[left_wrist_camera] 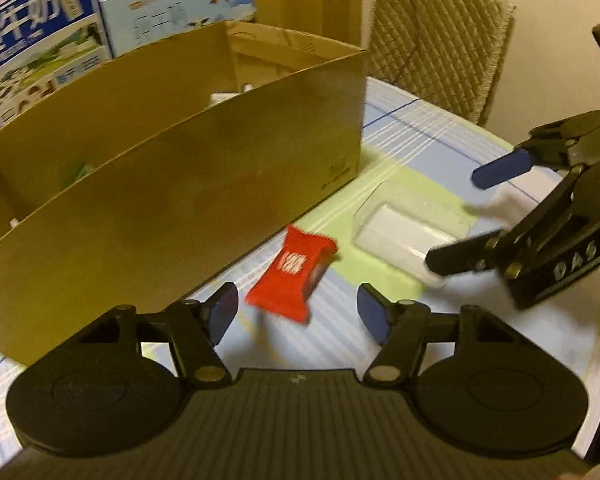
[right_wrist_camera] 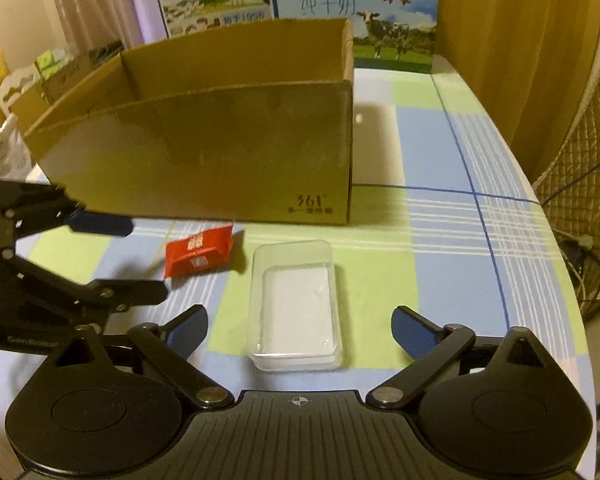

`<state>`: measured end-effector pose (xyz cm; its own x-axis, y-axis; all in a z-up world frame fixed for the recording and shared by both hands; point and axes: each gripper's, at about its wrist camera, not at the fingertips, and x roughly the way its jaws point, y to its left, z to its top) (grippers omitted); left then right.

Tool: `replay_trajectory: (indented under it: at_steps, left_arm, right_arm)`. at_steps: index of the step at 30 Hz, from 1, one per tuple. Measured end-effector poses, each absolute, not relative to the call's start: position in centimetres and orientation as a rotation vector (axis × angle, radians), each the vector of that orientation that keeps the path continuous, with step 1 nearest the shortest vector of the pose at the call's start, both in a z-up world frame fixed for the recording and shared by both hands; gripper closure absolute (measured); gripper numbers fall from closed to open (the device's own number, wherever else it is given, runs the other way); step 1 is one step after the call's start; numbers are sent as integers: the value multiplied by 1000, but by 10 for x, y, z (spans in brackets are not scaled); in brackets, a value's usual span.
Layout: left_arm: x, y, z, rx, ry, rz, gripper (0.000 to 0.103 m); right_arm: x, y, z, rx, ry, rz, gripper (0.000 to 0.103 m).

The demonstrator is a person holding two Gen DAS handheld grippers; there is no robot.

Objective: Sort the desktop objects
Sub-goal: 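Grasp the red candy packet with the left tool while the right tool grasps the clear tray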

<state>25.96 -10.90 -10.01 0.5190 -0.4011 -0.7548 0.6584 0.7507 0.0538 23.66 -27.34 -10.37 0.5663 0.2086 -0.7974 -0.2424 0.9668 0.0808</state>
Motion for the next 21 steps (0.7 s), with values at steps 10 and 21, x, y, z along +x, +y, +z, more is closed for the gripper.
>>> replay_trajectory:
  at_steps: [10,21]
  left_arm:
    - [291,-122,-124,340,828,-644,52]
    - [285,-126,-124,371,903,-602,79]
  right_arm:
    - [249,-276,-115,-44,987,257,27]
    - [253,-268,-119,-57,999,273,39]
